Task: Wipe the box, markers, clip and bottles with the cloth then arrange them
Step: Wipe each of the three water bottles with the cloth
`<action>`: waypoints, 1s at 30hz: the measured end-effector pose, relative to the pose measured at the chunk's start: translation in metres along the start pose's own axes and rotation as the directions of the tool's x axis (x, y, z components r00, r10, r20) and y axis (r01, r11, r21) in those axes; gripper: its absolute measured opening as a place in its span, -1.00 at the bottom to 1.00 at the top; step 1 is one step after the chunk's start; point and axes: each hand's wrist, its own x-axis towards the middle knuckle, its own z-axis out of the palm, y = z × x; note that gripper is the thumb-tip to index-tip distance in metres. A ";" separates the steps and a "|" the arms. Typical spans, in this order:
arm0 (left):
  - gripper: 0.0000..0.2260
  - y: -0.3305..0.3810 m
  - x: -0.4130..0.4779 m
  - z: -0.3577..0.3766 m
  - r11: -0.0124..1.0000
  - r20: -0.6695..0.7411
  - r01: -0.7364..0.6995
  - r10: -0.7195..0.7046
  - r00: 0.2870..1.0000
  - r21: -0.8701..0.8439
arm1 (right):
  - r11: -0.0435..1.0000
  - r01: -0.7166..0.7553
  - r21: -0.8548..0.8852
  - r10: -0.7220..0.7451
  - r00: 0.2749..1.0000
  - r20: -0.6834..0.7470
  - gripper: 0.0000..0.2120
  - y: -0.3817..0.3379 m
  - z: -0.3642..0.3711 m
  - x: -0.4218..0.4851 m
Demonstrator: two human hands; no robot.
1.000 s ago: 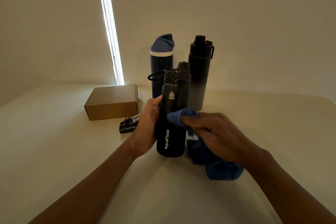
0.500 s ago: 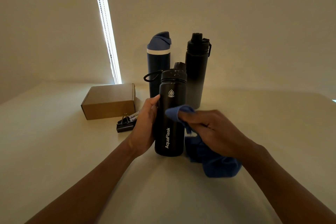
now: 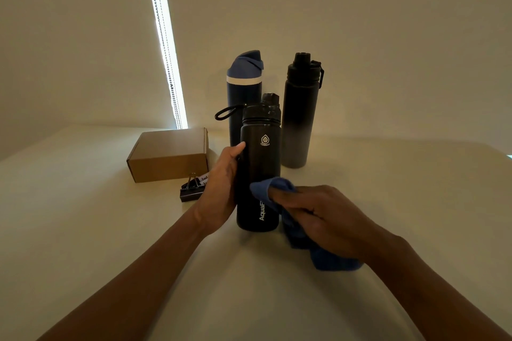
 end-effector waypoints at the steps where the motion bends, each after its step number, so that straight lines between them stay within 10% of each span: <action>1: -0.31 0.000 0.000 0.001 1.000 -0.004 -0.001 0.001 1.000 -0.001 | 0.999 -0.020 0.039 0.018 0.999 0.048 -0.67 0.000 0.002 0.001; 4: -0.28 0.001 0.001 0.003 1.000 -0.025 0.010 -0.010 1.000 -0.014 | 0.997 0.040 -0.063 -0.023 0.968 0.252 -0.65 -0.005 0.002 0.001; 10: -0.29 0.000 0.002 0.000 0.999 0.004 -0.047 0.047 0.999 0.013 | 0.985 0.045 -0.166 -0.035 0.997 0.062 -0.51 -0.009 -0.007 0.000; 16: -0.38 -0.001 0.000 -0.006 0.993 0.069 -0.104 0.101 0.992 0.046 | 0.983 0.099 -0.152 -0.061 0.969 0.240 -0.65 -0.002 -0.001 0.001; 30: -0.45 -0.002 -0.006 -0.005 0.980 0.160 -0.127 0.102 0.982 0.154 | 0.971 0.016 0.239 0.075 0.926 -0.370 -0.62 0.000 -0.028 0.030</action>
